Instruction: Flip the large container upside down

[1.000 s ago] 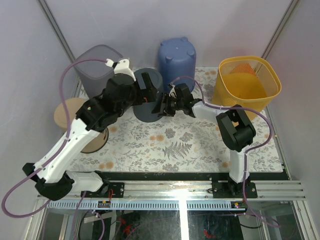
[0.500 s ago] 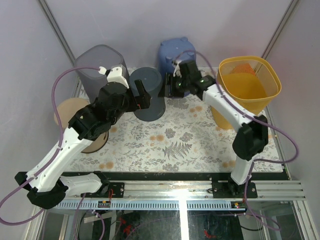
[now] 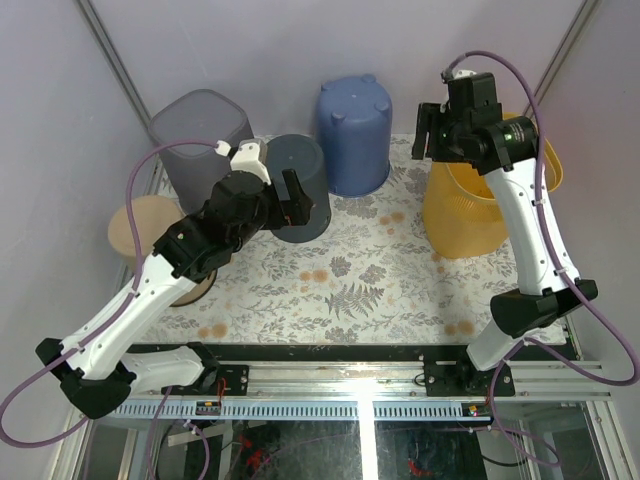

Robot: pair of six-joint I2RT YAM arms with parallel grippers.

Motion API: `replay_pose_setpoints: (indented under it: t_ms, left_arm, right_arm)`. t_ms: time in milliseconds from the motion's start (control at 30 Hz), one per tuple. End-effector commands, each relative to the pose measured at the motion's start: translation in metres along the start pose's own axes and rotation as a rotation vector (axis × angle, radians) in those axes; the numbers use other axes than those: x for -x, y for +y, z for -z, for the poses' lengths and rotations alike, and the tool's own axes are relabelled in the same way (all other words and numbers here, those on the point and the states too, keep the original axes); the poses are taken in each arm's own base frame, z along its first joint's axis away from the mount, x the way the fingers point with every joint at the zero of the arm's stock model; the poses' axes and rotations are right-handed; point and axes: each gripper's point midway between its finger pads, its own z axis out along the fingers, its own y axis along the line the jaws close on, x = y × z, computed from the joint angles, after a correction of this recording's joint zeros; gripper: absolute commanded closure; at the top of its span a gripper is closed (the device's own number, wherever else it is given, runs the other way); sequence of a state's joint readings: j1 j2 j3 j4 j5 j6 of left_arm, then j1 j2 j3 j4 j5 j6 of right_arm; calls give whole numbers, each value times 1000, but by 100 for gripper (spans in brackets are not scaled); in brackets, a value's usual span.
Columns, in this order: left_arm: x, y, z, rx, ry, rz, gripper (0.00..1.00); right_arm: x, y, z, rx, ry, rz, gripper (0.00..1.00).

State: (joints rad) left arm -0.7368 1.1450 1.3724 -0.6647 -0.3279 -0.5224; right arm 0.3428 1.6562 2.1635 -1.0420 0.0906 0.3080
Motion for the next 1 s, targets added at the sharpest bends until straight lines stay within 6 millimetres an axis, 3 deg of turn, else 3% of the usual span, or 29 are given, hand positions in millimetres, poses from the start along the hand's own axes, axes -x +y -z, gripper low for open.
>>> replay_pose_setpoints:
  t_ms: [0, 267, 433, 667, 967]
  left_arm:
    - [12, -14, -5, -67, -45, 7, 0]
    - [5, -12, -6, -70, -28, 8, 0]
    - [4, -7, -2, -62, -31, 16, 0]
    - [4, -7, 0, -60, -29, 21, 0]
    - [3, -9, -4, -58, -16, 18, 0]
  right_arm:
    - [-32, -39, 10, -157, 97, 62, 32]
    - [-49, -67, -5, -263, 125, 74, 31]
    - [-45, -74, -3, -293, 98, 78, 31]
    - [-21, -78, 8, -301, -3, 56, 31]
    - [-31, -93, -15, -319, 37, 62, 29]
